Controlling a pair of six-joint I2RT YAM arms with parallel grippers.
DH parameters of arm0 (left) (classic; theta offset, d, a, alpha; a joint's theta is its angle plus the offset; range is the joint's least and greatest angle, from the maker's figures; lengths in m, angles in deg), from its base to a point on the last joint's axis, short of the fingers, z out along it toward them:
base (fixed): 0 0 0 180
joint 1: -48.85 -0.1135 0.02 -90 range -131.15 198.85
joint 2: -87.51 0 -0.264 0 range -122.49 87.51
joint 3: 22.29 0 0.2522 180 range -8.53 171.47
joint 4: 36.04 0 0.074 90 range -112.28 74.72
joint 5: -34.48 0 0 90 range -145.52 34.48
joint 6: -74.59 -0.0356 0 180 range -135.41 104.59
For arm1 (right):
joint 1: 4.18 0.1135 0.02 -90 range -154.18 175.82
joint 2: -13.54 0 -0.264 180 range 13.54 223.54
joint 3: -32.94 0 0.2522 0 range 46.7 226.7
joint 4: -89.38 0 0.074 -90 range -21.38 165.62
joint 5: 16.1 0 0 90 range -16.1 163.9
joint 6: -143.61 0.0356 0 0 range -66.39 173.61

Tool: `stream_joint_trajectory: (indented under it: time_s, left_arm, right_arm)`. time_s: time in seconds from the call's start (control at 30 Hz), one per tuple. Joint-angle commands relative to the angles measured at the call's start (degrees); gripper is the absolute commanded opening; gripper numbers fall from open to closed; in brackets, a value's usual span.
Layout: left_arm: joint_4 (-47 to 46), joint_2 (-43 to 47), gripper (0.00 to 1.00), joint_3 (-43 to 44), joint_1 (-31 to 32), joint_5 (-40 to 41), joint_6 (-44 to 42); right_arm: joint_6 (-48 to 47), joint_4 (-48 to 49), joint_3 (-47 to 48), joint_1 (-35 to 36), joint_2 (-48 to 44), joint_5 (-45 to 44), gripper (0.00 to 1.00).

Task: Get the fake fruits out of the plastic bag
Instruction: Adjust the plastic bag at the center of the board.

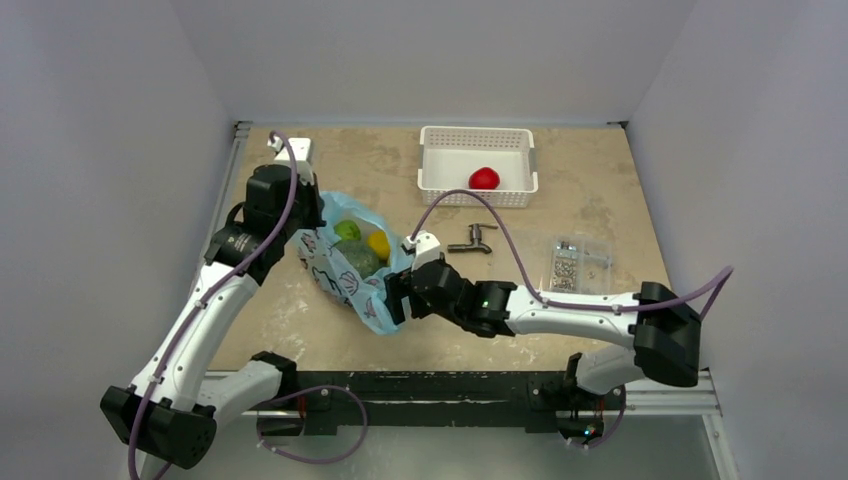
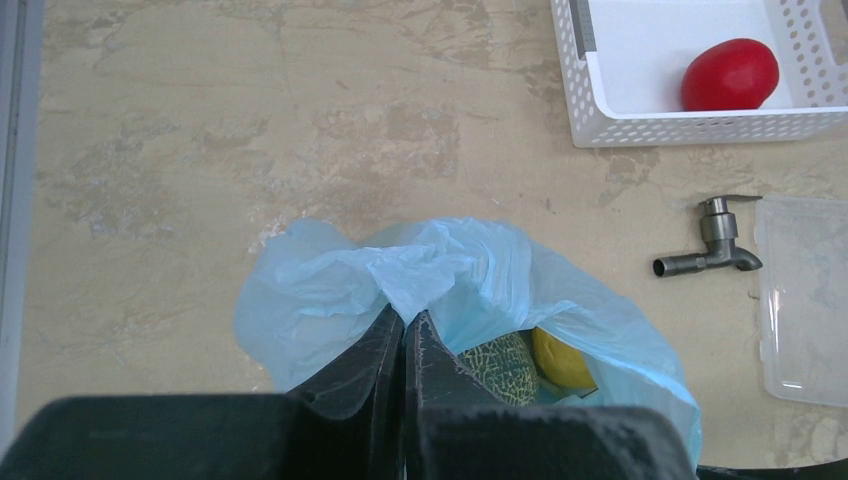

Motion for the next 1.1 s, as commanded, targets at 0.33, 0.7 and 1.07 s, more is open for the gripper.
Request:
stream_joint_trajectory:
  time_s: [0.33,0.7,1.07]
  left_arm:
    - [-0.6,0.8,0.00,2.0,-0.3,-2.1,1.9]
    - [0.3,1.1,0.00,2.5,-0.3,-0.8,3.4]
    - [5.1,0.0,0.00,-0.1,0.5,5.7,9.9]
  right_arm:
    - [-10.9,-0.2,23.6,0.3,4.4,-0.7,0.72]
    - [-13.9,21.6,25.5,-0.7,24.2,-5.1,0.00]
    - [-8.1,34.0,16.8,4.3,34.2,3.2,0.00]
